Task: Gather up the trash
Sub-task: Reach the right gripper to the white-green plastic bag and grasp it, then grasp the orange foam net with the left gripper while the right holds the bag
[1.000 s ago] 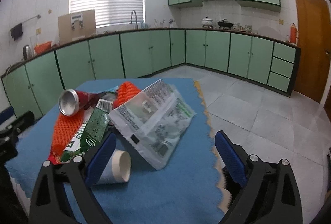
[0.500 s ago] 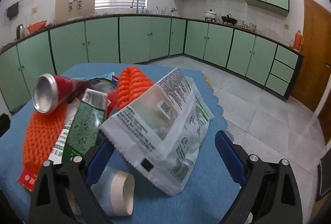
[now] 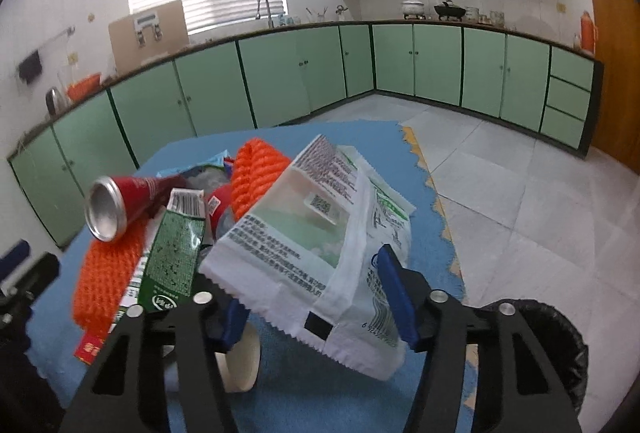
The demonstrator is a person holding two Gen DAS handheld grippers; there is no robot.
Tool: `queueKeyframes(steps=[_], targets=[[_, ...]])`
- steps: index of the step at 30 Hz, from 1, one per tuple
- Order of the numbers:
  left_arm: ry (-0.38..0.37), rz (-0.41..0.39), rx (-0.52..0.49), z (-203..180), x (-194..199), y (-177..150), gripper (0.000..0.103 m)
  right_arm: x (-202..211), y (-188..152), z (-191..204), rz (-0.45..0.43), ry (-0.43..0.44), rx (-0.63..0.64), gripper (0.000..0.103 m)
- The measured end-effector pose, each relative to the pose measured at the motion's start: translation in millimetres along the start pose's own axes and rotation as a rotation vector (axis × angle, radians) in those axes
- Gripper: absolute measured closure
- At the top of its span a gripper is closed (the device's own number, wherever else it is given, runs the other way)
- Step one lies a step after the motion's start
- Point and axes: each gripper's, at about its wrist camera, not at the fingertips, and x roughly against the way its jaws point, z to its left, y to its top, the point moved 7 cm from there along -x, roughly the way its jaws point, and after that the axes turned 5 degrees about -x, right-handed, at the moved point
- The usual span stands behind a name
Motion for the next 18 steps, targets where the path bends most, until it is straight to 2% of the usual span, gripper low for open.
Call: queueKeyframes(steps=[2,4,5,6,7,8,12,18], targets=[[-0.009,-0.001,-0.007,-6,1,1,0.005,5,4,-6,-0.01,0.006,-0.023,0.048],[-0.021,-0.004,-0.009,-11,3,1,0.005,5,6,-10,-0.01,0.003,-0.017,0.055],[-0.028,-0.009,-0.011,-15,4,1,0.005,4,6,-13,-0.004,0.003,-0.017,0.06],[-0.032,-0.012,-0.012,-16,5,3,0.005,4,5,-14,0.003,0.009,-0.021,0.07],[-0.039,-0.018,-0.016,-19,7,4,0.005,3,5,-15,0.008,0.013,-0.024,0.073],[-0.046,-0.021,-0.019,-23,8,5,0.005,4,5,-17,0.012,0.012,-0.026,0.081],[-0.08,-0.032,-0.033,-40,11,9,0.005,7,4,-23,0.001,-0.021,-0.009,0.094],[-0.129,-0.038,-0.037,-62,12,11,0.005,16,1,-38,-0.018,-0.053,-0.036,0.098]])
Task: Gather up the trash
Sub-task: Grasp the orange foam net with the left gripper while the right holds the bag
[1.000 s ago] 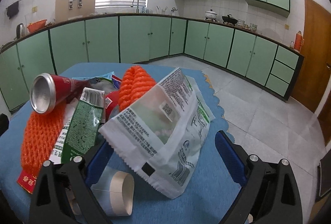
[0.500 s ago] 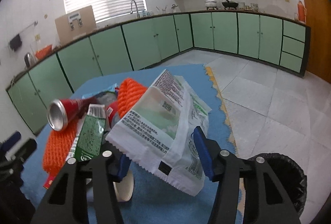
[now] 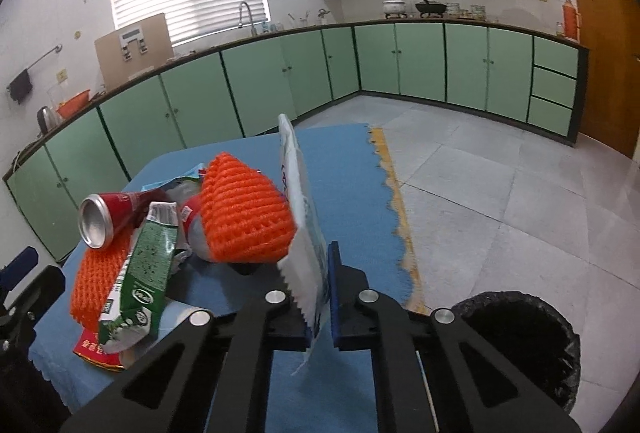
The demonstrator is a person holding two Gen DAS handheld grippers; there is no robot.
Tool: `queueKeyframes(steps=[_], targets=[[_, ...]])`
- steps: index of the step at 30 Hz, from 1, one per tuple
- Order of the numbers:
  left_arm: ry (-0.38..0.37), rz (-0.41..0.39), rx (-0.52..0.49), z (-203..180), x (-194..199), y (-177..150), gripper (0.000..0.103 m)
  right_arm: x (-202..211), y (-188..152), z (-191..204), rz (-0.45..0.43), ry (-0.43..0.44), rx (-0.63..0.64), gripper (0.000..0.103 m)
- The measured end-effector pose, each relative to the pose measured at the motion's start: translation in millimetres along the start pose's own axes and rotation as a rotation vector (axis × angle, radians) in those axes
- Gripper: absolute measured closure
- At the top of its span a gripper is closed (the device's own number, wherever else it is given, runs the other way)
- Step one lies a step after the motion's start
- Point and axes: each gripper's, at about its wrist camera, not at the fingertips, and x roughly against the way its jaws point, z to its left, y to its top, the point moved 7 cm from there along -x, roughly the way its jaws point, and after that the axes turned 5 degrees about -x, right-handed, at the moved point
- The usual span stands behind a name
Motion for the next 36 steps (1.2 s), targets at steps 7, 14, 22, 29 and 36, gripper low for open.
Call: queueKeyframes(steps=[7,14,22,29,36], targets=[[-0.083,-0.048,-0.016,-42,-8,23,0.01,20,10,-20,-0.057,-0.044,-0.021,0.098],[-0.16,-0.009,-0.018,-88,-33,31,0.02,28,15,-50,-0.075,-0.082,-0.067,0.098],[-0.175,0.023,-0.041,-134,-63,30,0.02,32,16,-91,-0.081,-0.117,-0.131,0.098],[-0.168,0.061,-0.053,-160,-91,26,0.02,31,19,-124,-0.087,-0.159,-0.158,0.098],[-0.126,0.094,-0.041,-182,-126,33,0.02,26,16,-152,-0.085,-0.182,-0.175,0.098]])
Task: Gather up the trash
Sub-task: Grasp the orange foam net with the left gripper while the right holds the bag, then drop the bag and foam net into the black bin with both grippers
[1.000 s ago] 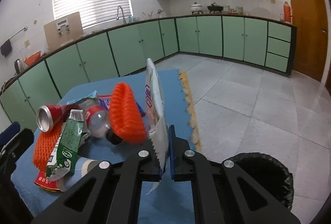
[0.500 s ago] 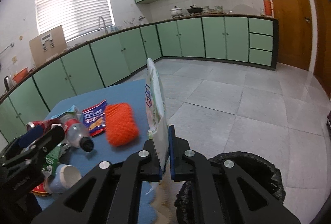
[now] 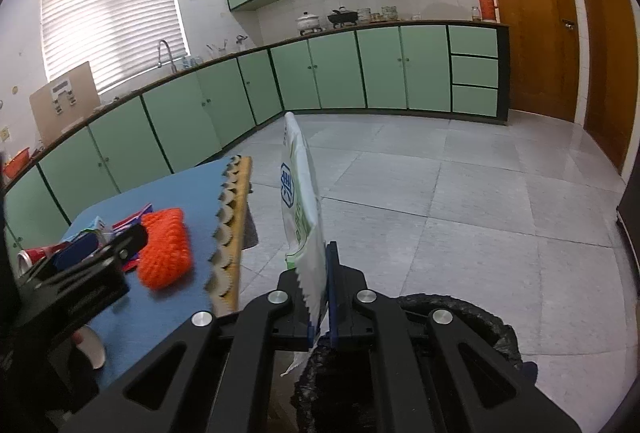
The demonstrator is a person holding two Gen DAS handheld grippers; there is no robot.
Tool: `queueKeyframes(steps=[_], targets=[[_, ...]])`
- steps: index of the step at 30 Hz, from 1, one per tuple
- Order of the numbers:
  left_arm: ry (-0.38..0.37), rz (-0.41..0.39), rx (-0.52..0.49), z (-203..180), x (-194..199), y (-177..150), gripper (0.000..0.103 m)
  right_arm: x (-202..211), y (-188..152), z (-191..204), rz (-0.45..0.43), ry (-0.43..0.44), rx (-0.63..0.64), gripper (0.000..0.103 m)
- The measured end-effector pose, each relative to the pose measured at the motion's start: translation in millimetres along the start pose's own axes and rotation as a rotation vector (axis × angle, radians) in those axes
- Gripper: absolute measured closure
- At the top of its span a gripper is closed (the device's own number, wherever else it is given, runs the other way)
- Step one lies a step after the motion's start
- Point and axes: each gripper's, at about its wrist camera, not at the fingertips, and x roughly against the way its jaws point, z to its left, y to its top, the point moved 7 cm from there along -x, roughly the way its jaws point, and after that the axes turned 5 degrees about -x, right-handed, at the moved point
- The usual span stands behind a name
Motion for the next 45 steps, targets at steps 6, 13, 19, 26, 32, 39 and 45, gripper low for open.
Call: queueKeyframes(steps=[6,13,19,26,32,39,45], targets=[[0.075,0.05,0.014,-4,-32,1,0.019,-11,-2,-13,0.013,-0.003,-0.006,0.098],[0.104,0.145,0.077,11,-59,-7,0.015,-28,-9,-17,0.055,-0.003,-0.006,0.098],[0.09,0.249,0.121,19,-83,-17,0.021,-32,-9,-7,0.066,-0.005,0.018,0.098],[0.057,0.231,0.148,25,-78,-15,0.051,-26,-8,-6,0.059,-0.013,0.033,0.098],[0.022,0.185,0.157,27,-54,-12,0.067,-13,-3,-6,0.029,-0.014,0.03,0.098],[-0.024,0.11,0.128,24,-15,-17,0.072,6,-1,-8,-0.006,-0.006,0.02,0.098],[-0.119,0.056,0.046,-9,24,-10,0.072,28,-2,-28,-0.035,-0.036,-0.006,0.098]])
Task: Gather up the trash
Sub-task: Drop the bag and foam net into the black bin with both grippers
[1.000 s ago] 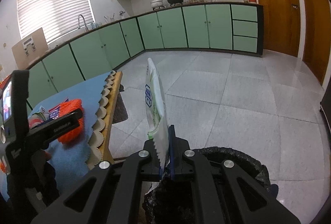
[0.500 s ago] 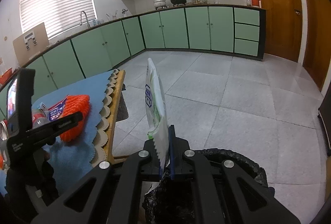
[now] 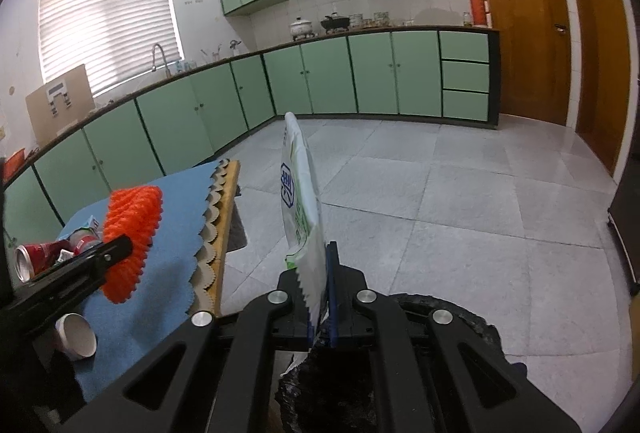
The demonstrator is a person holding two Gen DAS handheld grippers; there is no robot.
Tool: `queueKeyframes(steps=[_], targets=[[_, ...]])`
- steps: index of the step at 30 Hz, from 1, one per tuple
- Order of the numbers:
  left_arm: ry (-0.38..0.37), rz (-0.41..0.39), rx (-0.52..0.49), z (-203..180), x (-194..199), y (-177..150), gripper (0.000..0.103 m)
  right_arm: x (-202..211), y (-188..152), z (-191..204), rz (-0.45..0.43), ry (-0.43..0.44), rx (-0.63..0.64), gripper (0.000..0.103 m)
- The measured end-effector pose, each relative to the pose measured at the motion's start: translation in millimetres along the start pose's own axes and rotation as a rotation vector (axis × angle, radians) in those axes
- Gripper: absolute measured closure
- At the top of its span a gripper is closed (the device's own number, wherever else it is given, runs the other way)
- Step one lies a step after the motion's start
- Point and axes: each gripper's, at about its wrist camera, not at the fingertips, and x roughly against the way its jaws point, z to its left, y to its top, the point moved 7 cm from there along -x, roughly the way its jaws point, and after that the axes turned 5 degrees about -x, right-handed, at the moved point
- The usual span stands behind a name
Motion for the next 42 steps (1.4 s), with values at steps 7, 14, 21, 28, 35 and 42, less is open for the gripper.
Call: queueKeyframes(steps=[7,14,21,28,35,42], targets=[[-0.148,0.047,-0.099,-69,6,-21,0.072,19,-13,-50,0.015,-0.085,-0.055,0.098],[-0.239,0.14,-0.158,-116,-21,-54,0.07,20,-36,-91,0.063,-0.151,-0.109,0.098],[-0.271,0.238,-0.196,-139,-50,-77,0.058,13,-56,-115,0.123,-0.182,-0.151,0.093],[-0.266,0.208,-0.184,-136,-49,-70,0.047,16,-51,-117,0.095,-0.183,-0.158,0.075],[-0.289,0.185,-0.178,-136,-36,-69,0.036,30,-35,-116,0.039,-0.214,-0.147,0.063],[-0.33,0.157,-0.189,-142,-26,-62,0.031,45,-25,-125,-0.003,-0.238,-0.165,0.056]])
